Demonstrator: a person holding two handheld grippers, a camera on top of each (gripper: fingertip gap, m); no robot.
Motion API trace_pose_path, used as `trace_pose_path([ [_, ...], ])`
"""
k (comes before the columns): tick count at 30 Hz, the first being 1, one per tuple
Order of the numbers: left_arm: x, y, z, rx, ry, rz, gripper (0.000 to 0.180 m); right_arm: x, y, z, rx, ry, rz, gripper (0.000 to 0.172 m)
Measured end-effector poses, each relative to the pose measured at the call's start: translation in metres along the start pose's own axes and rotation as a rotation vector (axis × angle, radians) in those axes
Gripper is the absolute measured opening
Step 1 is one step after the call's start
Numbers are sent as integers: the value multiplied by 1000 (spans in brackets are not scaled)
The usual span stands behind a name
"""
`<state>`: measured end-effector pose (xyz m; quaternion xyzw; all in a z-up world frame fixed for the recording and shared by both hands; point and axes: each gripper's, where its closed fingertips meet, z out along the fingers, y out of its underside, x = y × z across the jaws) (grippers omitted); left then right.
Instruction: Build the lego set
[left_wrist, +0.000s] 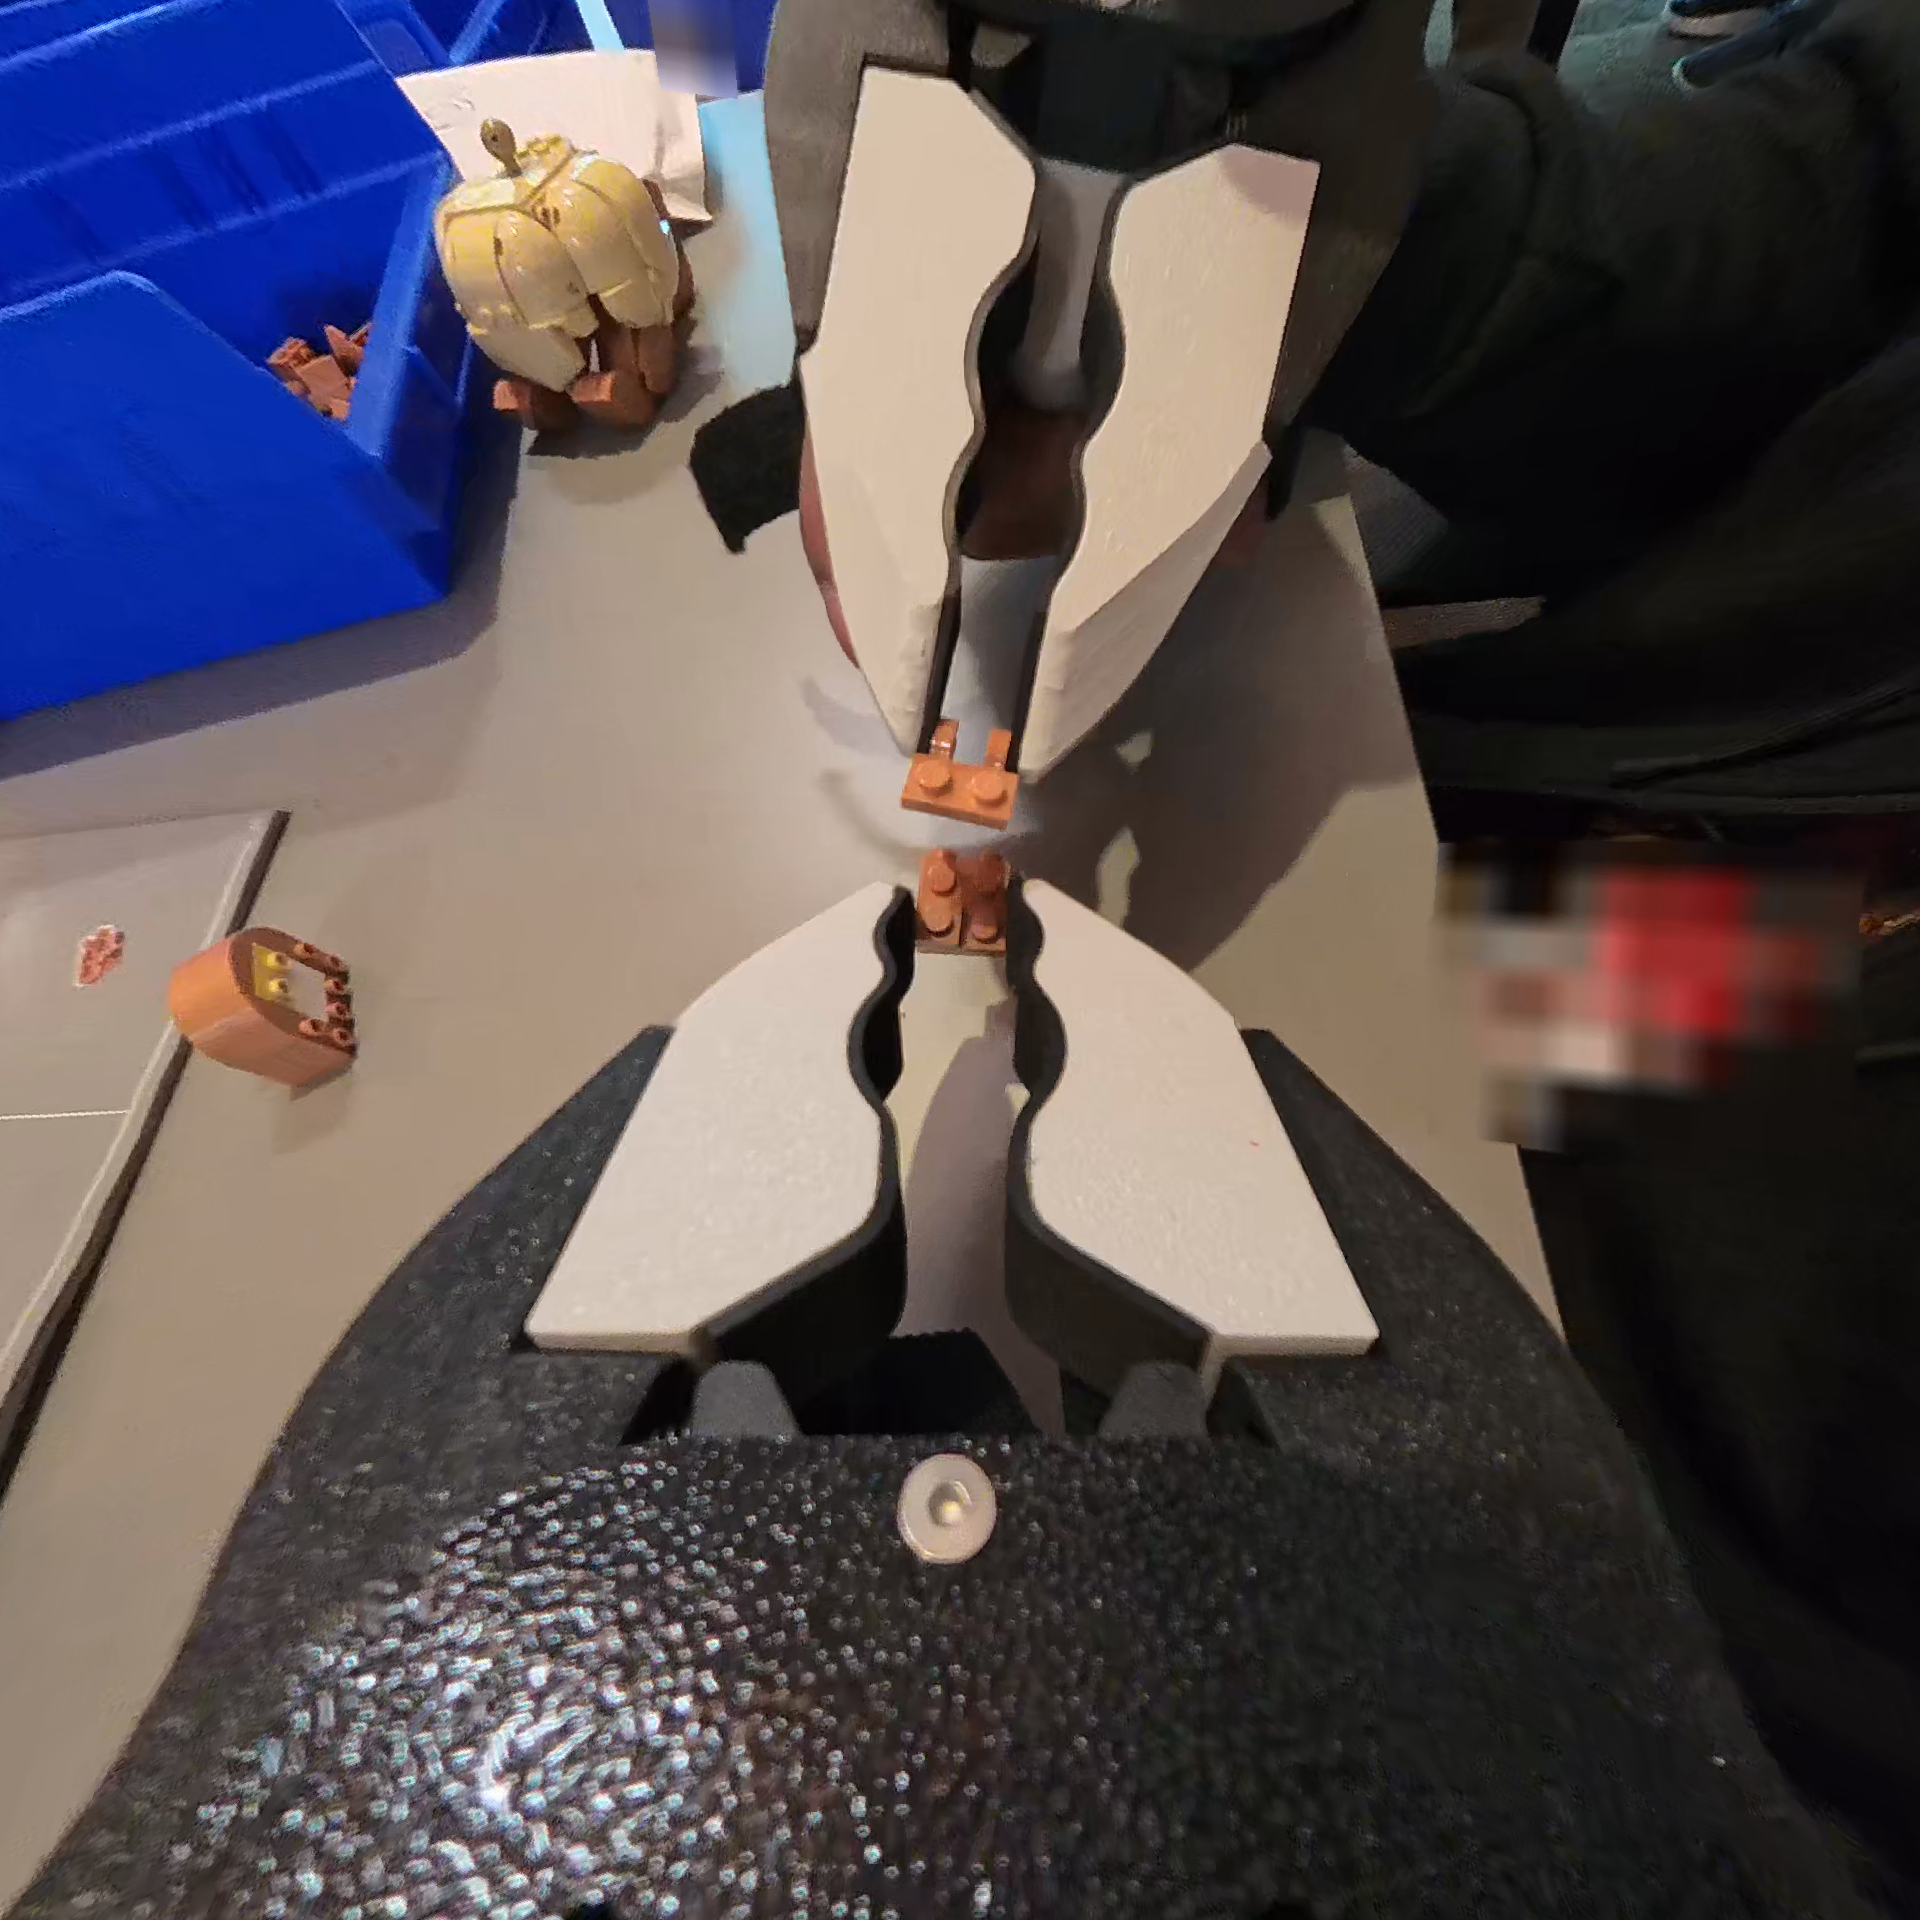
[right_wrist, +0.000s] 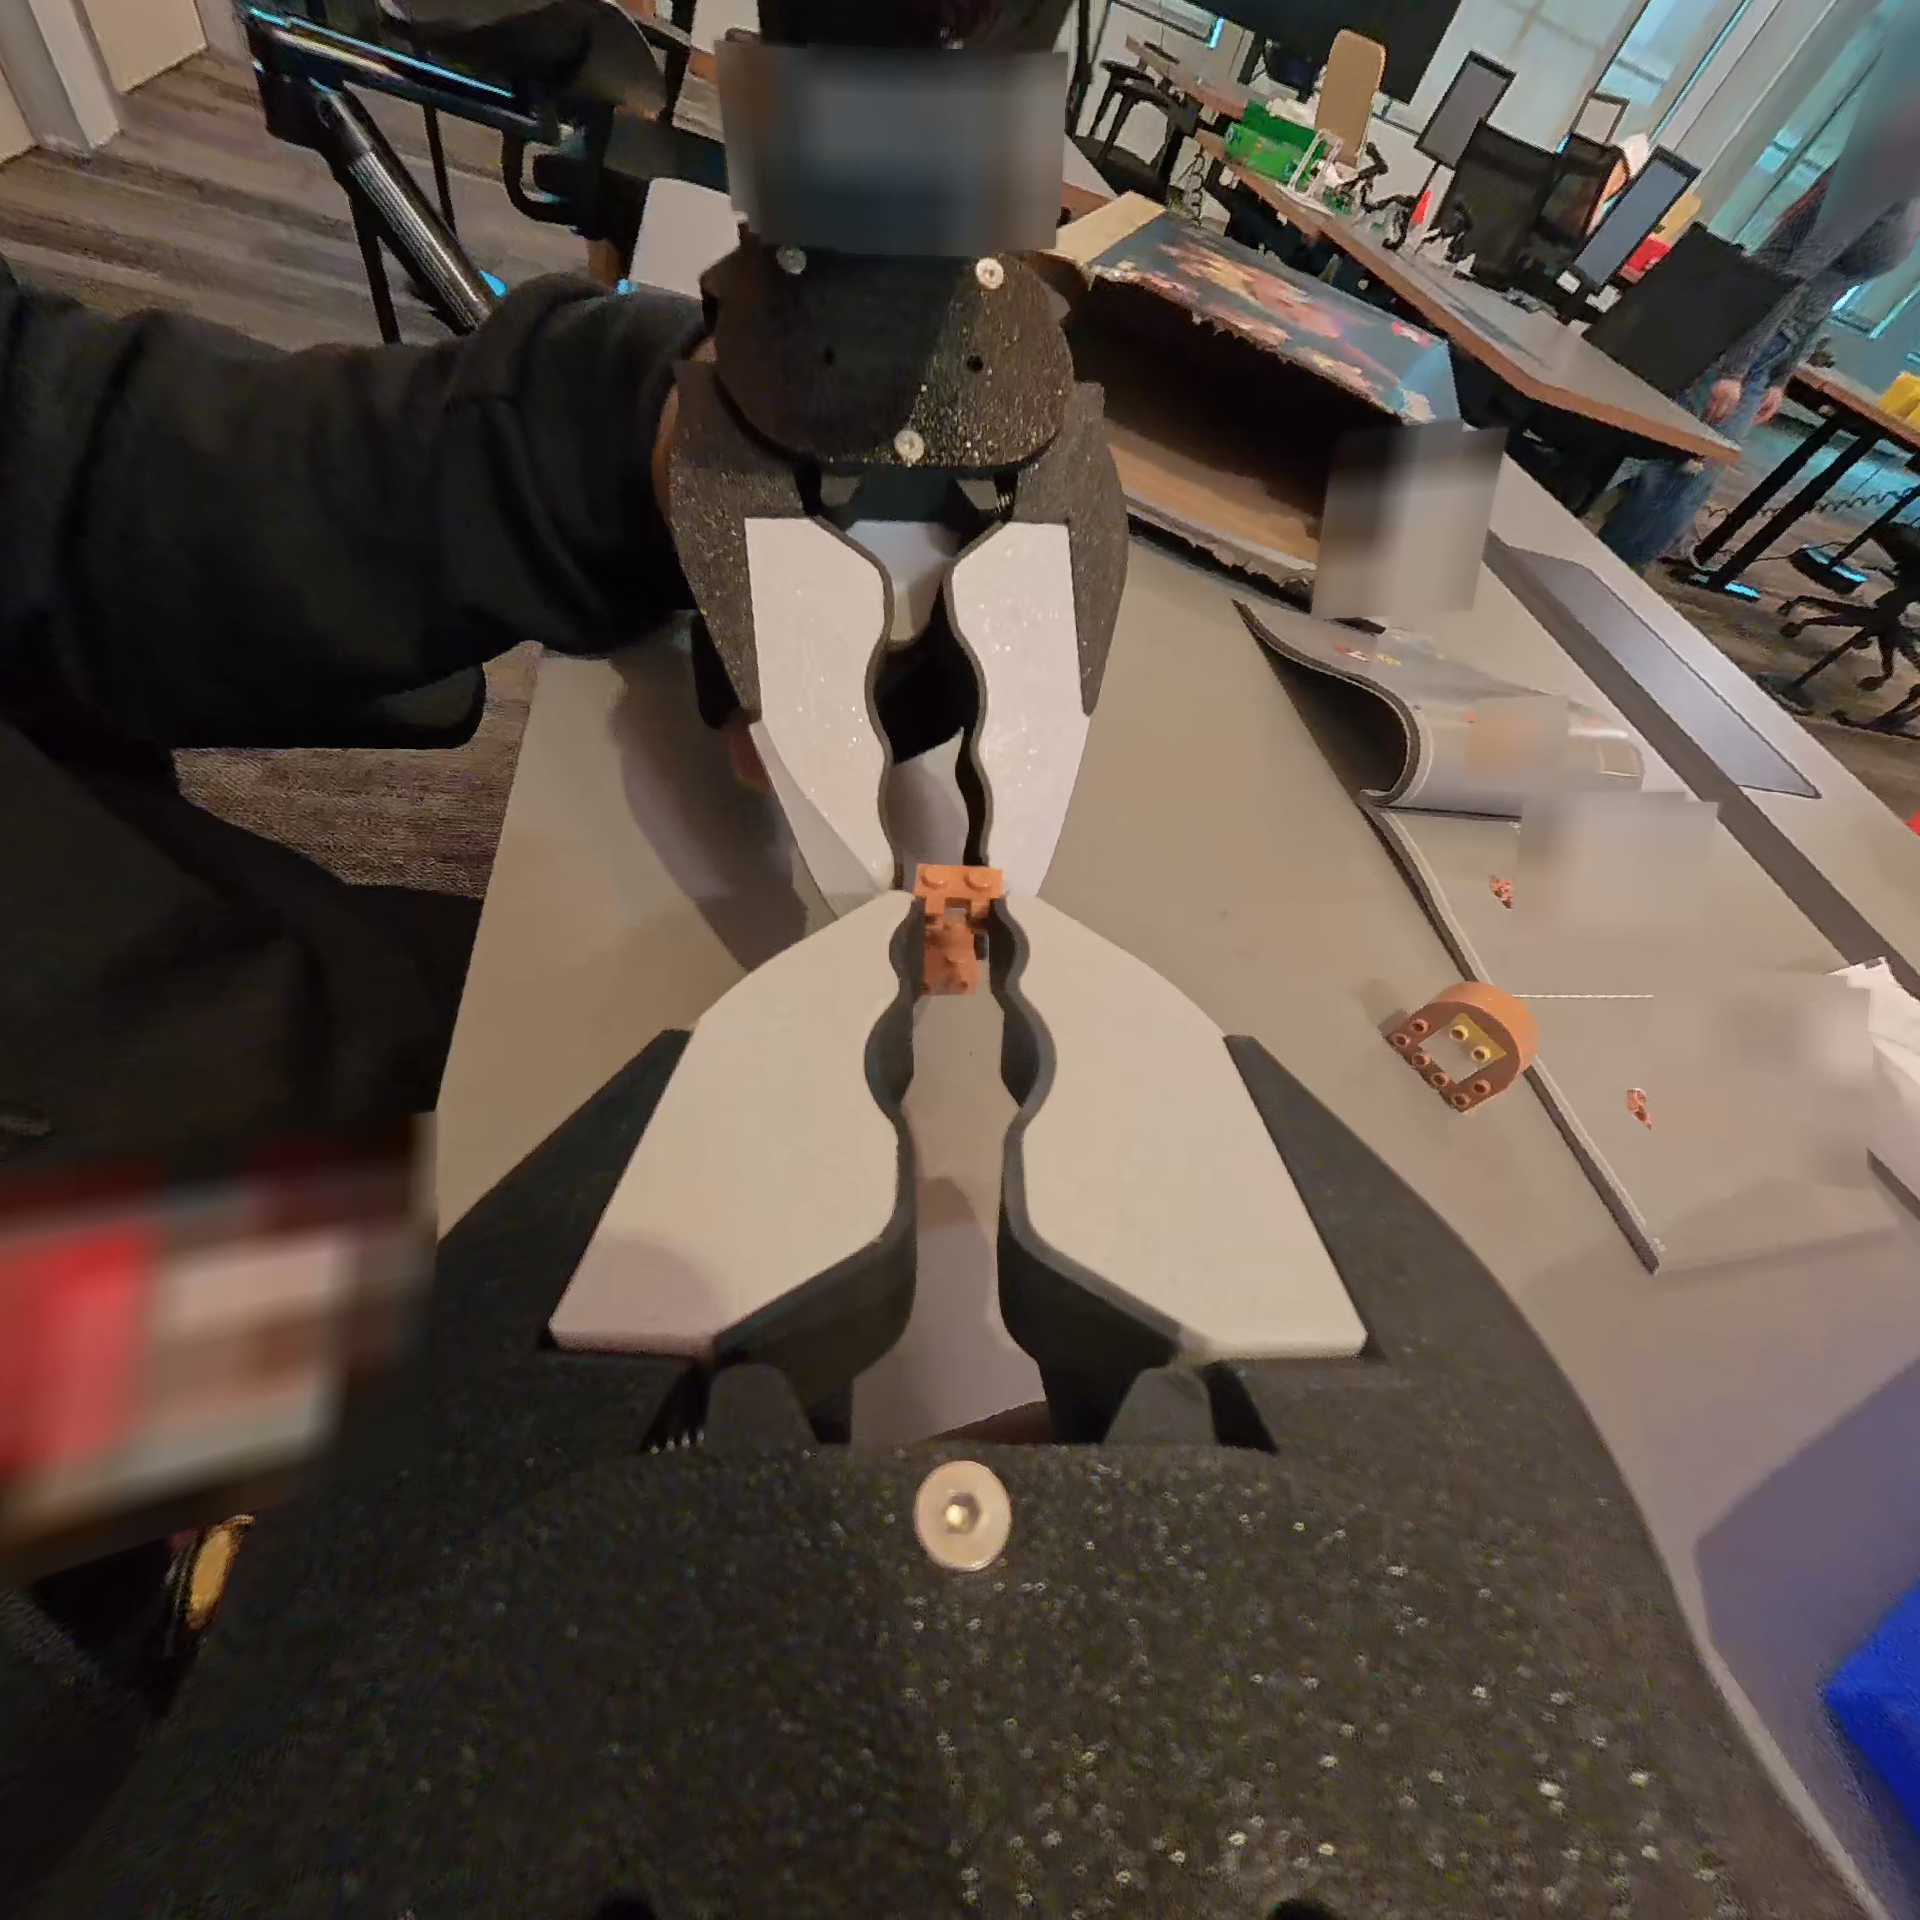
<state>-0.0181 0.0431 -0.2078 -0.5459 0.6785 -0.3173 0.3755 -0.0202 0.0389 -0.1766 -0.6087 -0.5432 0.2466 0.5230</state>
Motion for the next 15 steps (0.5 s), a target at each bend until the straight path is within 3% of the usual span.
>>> trace_pose_path([
  [15, 4, 4, -2, -45, -18, 64, 16, -8, 22, 10, -112, -27, -4, 11],
])
